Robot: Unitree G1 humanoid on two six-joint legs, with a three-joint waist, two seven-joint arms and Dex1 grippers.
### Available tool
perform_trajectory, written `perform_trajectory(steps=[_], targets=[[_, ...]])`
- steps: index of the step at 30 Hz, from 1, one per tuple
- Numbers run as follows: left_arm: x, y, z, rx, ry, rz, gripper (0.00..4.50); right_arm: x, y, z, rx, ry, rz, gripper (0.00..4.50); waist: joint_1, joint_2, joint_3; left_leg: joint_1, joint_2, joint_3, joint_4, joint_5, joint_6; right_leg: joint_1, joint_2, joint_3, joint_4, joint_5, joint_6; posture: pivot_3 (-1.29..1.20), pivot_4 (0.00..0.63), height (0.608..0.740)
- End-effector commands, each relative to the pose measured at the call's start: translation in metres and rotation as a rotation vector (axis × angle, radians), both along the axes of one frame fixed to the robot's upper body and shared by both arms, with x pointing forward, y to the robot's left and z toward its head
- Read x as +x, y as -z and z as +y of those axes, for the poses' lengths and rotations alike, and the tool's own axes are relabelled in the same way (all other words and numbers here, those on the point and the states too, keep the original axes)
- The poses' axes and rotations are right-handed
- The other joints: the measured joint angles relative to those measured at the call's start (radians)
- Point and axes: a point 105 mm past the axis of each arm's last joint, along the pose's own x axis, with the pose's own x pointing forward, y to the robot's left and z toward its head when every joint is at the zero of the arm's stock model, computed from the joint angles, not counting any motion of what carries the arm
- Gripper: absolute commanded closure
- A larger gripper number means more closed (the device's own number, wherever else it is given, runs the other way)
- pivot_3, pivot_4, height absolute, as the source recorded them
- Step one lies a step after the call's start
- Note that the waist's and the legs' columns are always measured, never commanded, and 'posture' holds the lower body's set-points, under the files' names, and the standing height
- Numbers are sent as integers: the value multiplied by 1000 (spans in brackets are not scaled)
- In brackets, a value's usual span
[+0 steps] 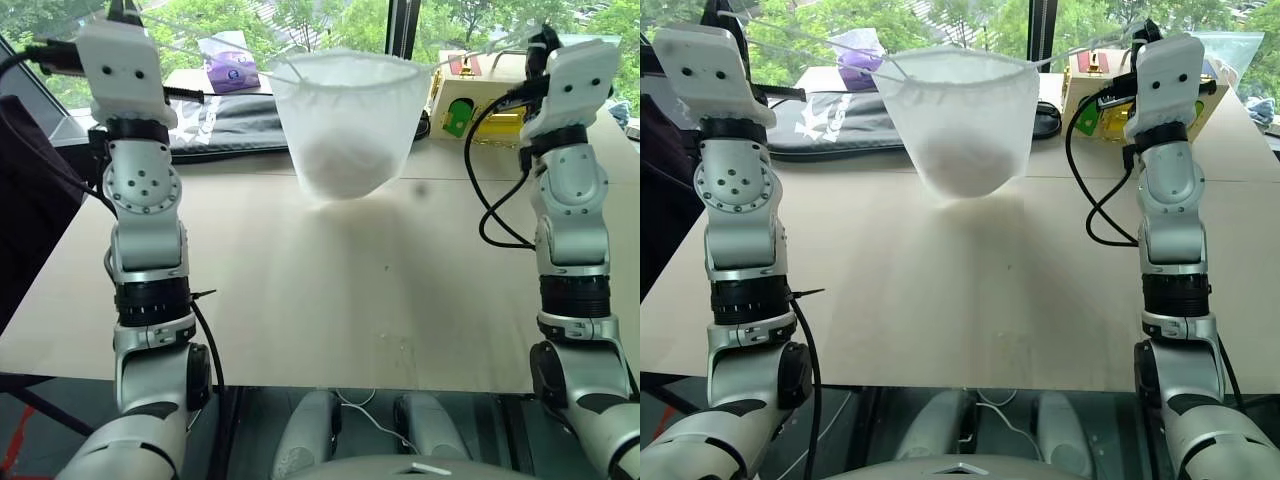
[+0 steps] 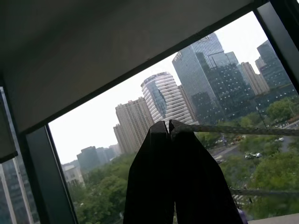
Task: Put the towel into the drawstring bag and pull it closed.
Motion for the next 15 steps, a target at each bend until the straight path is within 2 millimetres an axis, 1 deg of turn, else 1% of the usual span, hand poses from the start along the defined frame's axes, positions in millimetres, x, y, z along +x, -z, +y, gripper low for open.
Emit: perform_trajectory(steps=[1, 3, 6, 8, 12, 15], targets=[[0, 18, 14, -26, -31, 51, 4471, 1, 18, -27, 50, 85, 44, 4500, 0, 0, 0, 0, 0, 0, 0, 0, 0, 0, 0, 0, 0, 0, 0, 0, 150, 740], [0, 33, 18, -11, -34, 96, 4471, -1, 25, -42, 63, 149, 62, 4500, -1, 0, 0, 0, 0, 1, 0, 0, 0, -1, 0, 1, 0, 0, 0, 0, 150, 740], [-1, 63, 31, -53, -70, 185, 4471, -5, 40, -72, 136, 259, 103, 4500, -2, 0, 0, -1, 0, 2, 0, 0, 0, -2, 0, 3, 1, 0, 0, 0, 150, 740], [-4, 78, 37, -84, -102, 224, 4471, -9, 51, -89, 148, 342, 124, 4500, -1, 0, 0, 0, 1, 2, 0, 0, 0, -2, 0, 2, 1, 0, 0, 0, 150, 740], [-16, 96, 46, -105, -187, 254, 4471, -22, 70, -123, 230, 488, 160, 4500, 1, 0, 0, -1, 1, 2, 0, 0, 0, -2, -1, 2, 1, 0, 0, 0, 150, 740], [-28, 105, 63, -144, -296, 258, 4471, -34, 83, -148, 310, 606, 178, 4500, 1, 0, 0, 0, 1, 2, 0, -1, 2, -2, -2, 3, 2, 0, 0, 0, 150, 740]])
